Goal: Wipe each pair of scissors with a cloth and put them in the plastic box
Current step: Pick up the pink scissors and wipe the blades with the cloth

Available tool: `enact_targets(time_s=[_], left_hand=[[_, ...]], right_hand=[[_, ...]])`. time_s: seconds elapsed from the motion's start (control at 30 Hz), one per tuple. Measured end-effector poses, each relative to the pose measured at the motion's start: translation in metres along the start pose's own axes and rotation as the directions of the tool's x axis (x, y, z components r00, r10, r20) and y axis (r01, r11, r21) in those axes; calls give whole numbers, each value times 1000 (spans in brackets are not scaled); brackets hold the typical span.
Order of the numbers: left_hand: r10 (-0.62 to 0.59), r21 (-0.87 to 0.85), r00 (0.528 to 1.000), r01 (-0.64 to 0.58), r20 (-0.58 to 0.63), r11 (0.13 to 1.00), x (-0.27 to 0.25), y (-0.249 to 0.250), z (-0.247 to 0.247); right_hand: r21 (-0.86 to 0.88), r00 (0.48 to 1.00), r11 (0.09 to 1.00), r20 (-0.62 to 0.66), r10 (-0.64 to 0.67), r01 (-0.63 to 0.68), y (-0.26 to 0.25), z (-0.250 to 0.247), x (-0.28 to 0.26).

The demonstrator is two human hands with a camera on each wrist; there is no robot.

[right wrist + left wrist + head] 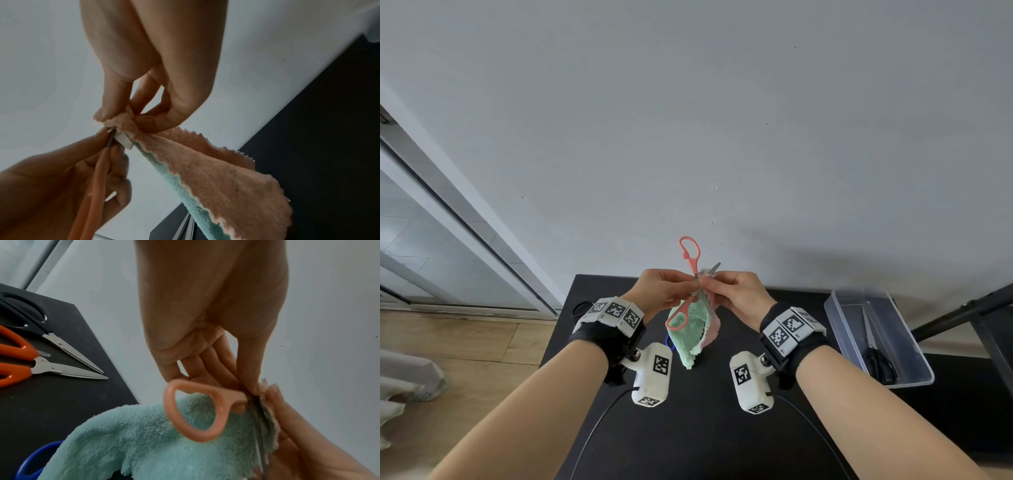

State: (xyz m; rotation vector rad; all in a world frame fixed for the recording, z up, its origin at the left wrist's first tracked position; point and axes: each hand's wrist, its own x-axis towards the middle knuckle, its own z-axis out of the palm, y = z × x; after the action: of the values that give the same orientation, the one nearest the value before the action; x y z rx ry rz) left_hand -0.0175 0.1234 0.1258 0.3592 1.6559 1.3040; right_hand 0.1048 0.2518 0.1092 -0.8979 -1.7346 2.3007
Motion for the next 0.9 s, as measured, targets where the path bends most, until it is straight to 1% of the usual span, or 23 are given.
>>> enact_targets(time_s=[0.3, 0.53, 0.7, 0.9], left_hand=[[14, 145, 1000, -10, -25, 989, 0, 2, -4], [18, 257, 1000, -14, -13, 966, 4, 6, -6], [26, 300, 1000, -30, 15, 953, 3, 5, -8], [26, 357, 1000, -30, 16, 934, 1, 2, -10]], right_hand=[[-73, 1000, 997, -22, -8, 6, 4, 2, 6], [-55, 1000, 998, -23, -9, 8, 8, -4, 6], [-30, 1000, 1000, -9, 6, -6, 11, -7, 5], [-73, 1000, 997, -18, -15, 14, 18, -11, 6]])
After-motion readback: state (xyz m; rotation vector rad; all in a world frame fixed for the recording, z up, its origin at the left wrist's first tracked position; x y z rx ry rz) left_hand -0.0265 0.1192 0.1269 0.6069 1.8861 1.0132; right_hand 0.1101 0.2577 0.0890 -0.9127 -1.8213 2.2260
